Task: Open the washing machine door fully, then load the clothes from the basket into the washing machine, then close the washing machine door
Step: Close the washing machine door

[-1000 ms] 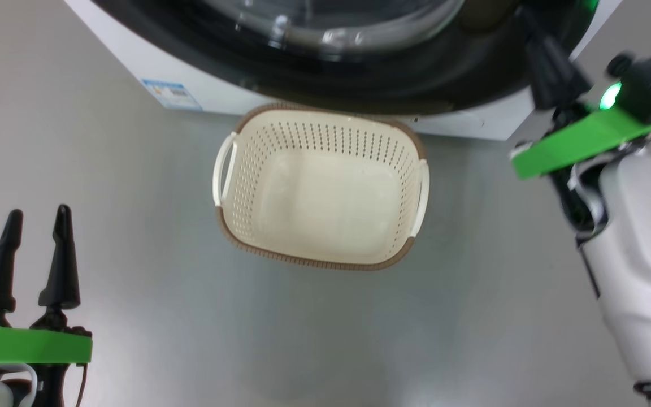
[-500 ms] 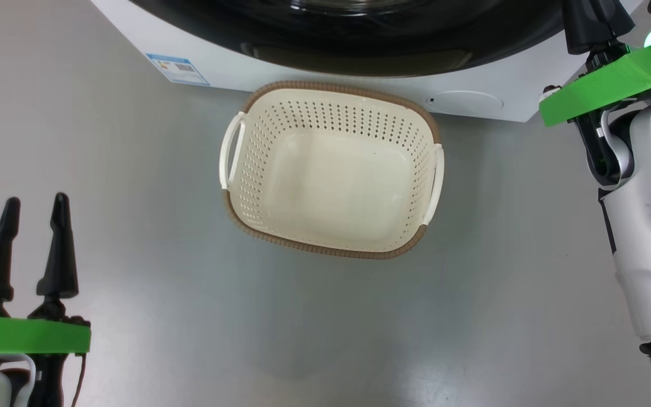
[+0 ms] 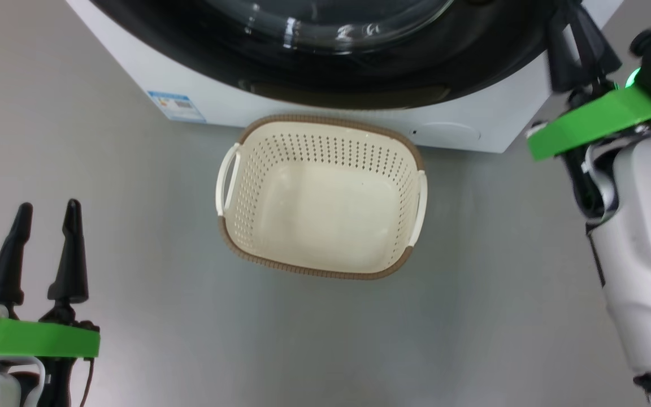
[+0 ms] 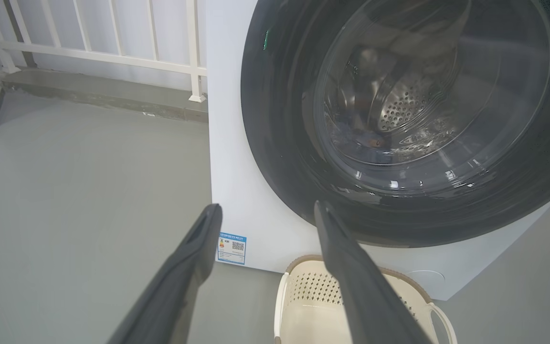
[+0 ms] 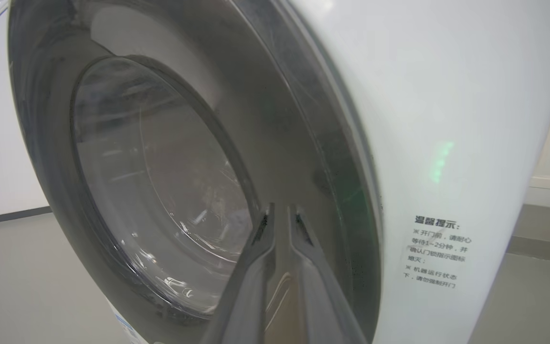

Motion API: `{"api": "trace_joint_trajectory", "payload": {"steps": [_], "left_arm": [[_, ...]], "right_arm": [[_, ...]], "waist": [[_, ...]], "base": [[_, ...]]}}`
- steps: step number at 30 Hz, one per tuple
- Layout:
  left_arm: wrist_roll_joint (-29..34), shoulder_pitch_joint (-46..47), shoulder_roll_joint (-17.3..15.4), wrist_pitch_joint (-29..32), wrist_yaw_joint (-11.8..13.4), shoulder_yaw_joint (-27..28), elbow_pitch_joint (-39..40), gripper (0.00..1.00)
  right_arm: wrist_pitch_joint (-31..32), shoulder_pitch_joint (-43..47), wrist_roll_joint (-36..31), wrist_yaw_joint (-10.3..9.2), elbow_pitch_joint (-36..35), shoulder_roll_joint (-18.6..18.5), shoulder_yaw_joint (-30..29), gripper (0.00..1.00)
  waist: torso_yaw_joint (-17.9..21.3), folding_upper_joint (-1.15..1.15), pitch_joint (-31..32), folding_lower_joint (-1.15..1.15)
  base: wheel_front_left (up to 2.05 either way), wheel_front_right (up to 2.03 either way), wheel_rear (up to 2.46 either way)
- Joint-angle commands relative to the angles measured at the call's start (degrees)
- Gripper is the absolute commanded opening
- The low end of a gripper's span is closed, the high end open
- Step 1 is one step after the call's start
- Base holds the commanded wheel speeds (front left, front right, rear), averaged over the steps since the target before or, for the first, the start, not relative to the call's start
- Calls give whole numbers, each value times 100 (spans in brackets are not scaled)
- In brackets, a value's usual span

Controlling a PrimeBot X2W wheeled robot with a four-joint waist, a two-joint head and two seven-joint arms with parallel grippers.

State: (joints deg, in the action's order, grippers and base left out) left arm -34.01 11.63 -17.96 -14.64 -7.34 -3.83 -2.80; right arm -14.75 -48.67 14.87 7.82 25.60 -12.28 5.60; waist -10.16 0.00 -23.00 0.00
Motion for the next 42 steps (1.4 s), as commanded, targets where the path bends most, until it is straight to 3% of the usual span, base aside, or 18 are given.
{"api": "trace_joint_trajectory", "payload": {"steps": [1,14,26,42], "left_arm": [[44,-21,-198,-36,-14,204,81,100],[244,-407,-99,-36,-14,218,-66,100],[336,-766,129,-36,-14,288,-60,100],[263,-1125,199,-36,5,239,22,100]], "right_arm": [[-25,271,94,-33,-212,82,224,100],[-25,1461,769,-33,-656,26,885,100],[-25,2444,919,-33,-1162,-42,919,100],[-25,3436,1018,-33,-1365,-77,645,100]], "waist": [[153,0,281,0],[808,0,1209,0],[1456,0,1755,0],[1638,0,2125,0]], "base": [[0,0,0],[0,0,0],[0,0,0],[0,0,0]]}}
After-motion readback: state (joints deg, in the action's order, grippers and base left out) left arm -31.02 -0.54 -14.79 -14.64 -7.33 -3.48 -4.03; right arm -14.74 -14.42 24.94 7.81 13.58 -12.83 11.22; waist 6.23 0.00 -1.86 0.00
